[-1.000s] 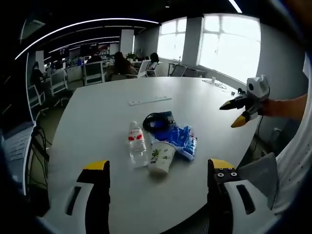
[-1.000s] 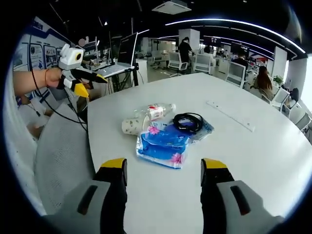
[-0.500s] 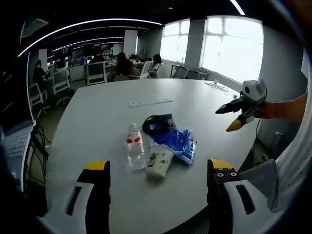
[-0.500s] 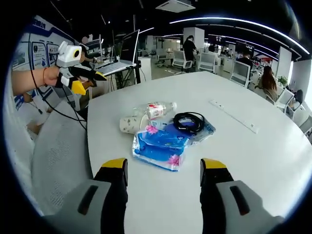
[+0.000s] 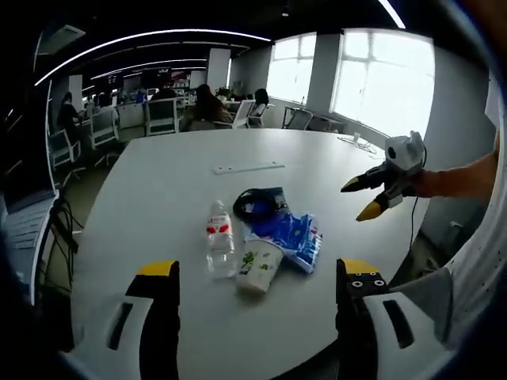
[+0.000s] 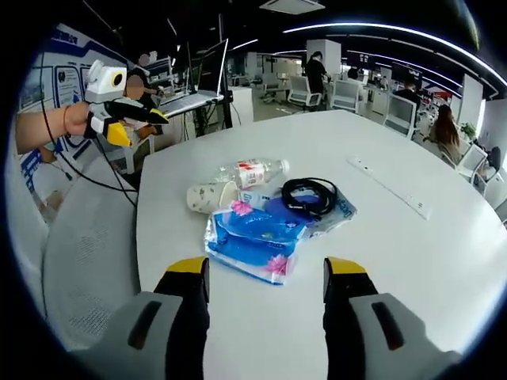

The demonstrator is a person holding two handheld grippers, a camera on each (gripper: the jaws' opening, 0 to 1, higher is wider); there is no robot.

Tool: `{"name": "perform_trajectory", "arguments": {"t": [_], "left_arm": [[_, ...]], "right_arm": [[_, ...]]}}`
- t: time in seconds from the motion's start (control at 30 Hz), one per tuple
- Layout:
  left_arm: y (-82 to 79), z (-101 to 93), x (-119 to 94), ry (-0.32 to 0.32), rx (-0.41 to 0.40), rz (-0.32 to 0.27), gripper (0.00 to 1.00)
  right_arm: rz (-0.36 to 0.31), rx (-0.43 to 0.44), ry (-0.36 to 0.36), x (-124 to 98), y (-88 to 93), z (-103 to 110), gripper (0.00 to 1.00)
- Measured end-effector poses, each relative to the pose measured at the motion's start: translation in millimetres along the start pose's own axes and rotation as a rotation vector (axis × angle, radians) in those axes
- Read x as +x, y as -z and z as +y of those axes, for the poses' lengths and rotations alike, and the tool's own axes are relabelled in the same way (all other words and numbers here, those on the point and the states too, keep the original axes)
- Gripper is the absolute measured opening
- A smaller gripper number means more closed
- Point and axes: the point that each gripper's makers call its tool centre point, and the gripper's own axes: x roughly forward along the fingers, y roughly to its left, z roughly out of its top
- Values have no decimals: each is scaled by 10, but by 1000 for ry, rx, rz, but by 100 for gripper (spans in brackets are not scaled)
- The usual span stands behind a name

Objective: Arrange the tabletop items into an orderly group along one side of the table until the central work area is clear of visible clutter.

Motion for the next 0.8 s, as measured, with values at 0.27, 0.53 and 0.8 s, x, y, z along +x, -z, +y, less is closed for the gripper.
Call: {"name": "perform_trajectory", "arguments": {"t": [0.27,0.53,0.8], "left_arm": [[34,13,38,-11,-20,4,82],[59,34,84,-14,-40,8,82],[58,83,110,-23,-49,13,82]], "right_arm": [[16,15,-22,169,58,-68,54],[40,21,-32,355,159,-158,50],[61,37,-38,523,227,-258,48]]}}
